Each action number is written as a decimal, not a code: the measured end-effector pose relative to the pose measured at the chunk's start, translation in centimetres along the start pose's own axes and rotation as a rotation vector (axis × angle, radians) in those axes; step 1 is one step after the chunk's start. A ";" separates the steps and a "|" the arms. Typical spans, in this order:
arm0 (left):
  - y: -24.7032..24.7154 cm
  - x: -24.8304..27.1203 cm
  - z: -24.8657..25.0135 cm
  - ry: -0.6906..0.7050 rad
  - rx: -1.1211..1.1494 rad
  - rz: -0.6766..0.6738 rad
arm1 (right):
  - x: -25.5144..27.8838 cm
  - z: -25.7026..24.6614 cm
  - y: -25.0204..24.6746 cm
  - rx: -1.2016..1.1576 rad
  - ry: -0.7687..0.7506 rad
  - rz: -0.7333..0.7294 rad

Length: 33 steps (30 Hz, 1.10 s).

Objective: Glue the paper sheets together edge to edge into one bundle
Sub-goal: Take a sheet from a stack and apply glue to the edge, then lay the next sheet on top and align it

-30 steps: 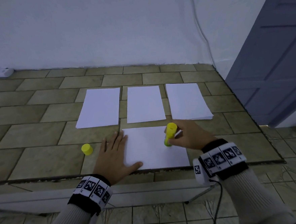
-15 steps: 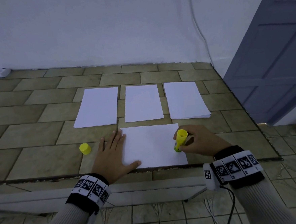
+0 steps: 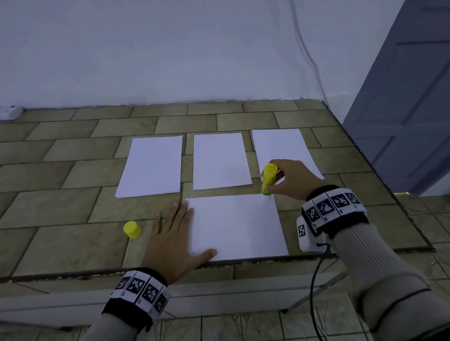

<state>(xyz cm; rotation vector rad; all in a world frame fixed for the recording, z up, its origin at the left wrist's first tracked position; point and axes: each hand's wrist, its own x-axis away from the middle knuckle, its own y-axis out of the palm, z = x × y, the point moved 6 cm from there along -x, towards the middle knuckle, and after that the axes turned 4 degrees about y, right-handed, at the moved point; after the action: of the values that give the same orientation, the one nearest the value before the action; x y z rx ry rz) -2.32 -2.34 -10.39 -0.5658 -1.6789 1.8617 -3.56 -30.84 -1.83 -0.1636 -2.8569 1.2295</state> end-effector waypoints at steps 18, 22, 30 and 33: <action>0.1 0.0 0.0 0.017 0.019 0.024 | 5.3 5.0 -4.7 0.293 0.435 0.180; 0.3 0.0 -0.1 0.019 0.009 0.020 | 5.5 7.1 -6.0 0.146 0.534 0.373; 0.7 0.0 -0.2 0.038 -0.012 0.013 | 6.3 8.0 -5.8 0.128 0.622 0.402; 0.8 -0.1 -0.2 0.035 -0.023 0.007 | 6.7 7.9 -5.5 0.176 0.692 0.334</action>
<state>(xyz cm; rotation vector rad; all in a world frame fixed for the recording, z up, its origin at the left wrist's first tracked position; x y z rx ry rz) -2.26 -2.30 -11.18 -0.6107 -1.6792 1.8290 -11.26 -39.59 -3.37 -0.8924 -2.1647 1.1576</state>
